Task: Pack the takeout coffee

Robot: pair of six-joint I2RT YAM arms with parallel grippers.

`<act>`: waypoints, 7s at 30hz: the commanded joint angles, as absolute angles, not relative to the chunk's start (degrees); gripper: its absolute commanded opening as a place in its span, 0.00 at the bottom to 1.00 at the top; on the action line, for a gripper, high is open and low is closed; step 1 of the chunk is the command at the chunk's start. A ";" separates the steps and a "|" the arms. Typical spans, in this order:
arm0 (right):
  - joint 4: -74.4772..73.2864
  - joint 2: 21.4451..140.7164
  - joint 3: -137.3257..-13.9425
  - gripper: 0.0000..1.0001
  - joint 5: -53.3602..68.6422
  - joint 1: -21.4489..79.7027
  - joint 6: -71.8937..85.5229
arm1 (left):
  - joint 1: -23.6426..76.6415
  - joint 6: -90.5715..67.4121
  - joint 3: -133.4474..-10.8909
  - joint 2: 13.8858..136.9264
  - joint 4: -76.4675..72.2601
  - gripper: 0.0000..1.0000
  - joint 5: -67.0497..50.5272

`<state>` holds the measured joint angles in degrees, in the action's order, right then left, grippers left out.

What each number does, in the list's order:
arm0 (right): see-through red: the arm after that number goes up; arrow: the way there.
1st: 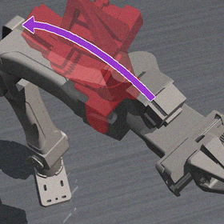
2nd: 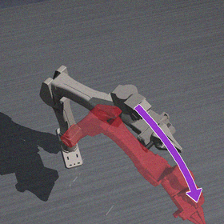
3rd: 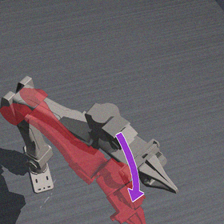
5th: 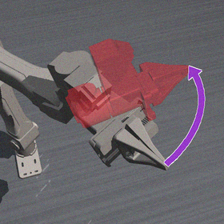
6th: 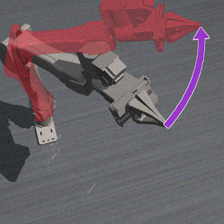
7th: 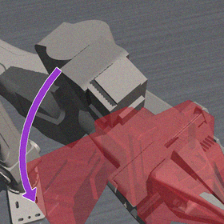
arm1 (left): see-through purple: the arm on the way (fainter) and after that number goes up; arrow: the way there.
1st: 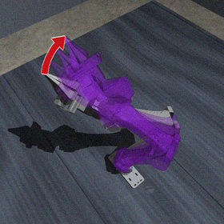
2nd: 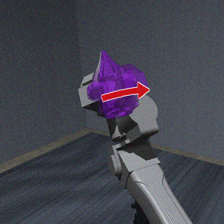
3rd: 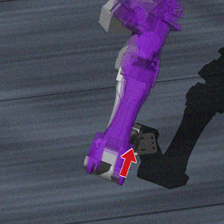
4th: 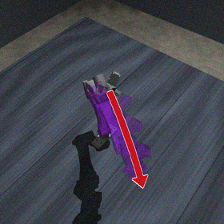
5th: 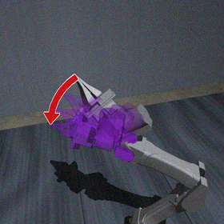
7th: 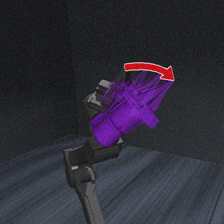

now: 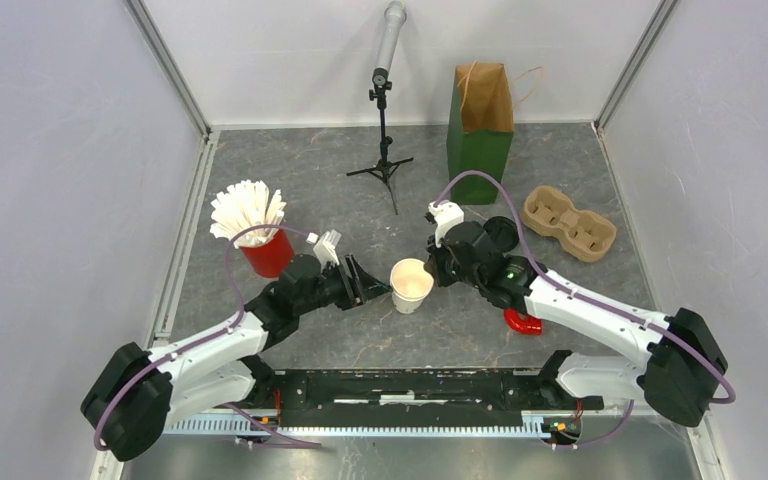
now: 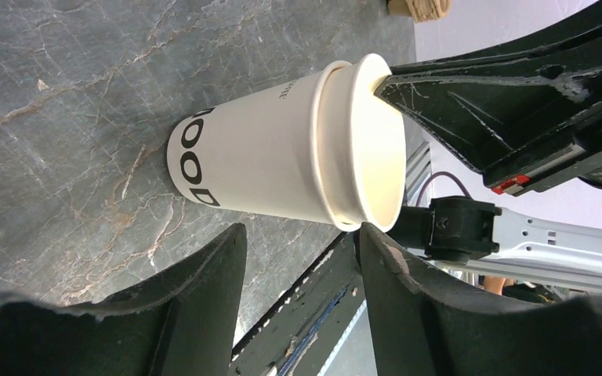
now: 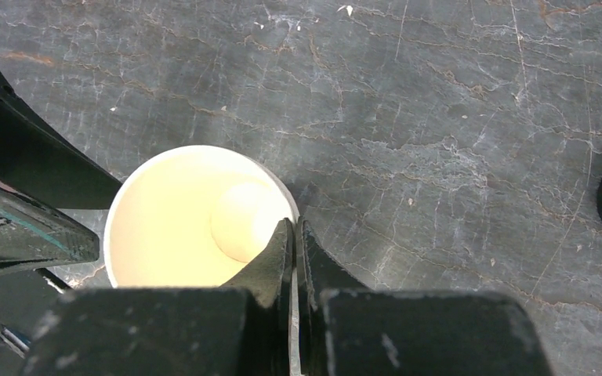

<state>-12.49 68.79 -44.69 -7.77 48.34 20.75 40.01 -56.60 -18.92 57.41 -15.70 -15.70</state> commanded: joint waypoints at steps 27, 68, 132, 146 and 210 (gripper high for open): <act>-5.83 66.37 -42.80 0.00 -6.96 48.66 26.96 | 40.34 -61.59 -16.04 55.00 -20.57 0.57 -13.03; 1.45 64.65 -42.41 0.00 -1.06 48.61 33.52 | 40.61 -61.41 -17.31 59.10 -17.57 0.55 -11.69; -5.24 32.79 -27.52 0.57 -16.19 46.23 25.98 | 57.56 -21.08 -70.23 87.57 34.01 0.42 -1.97; -2.60 34.10 -24.97 0.57 -14.22 46.24 27.45 | 57.55 -21.30 -70.58 87.16 32.19 0.37 -1.84; 16.09 49.08 -18.20 0.52 -2.44 46.25 46.05 | 57.56 -27.20 -65.09 78.16 23.27 0.02 -2.55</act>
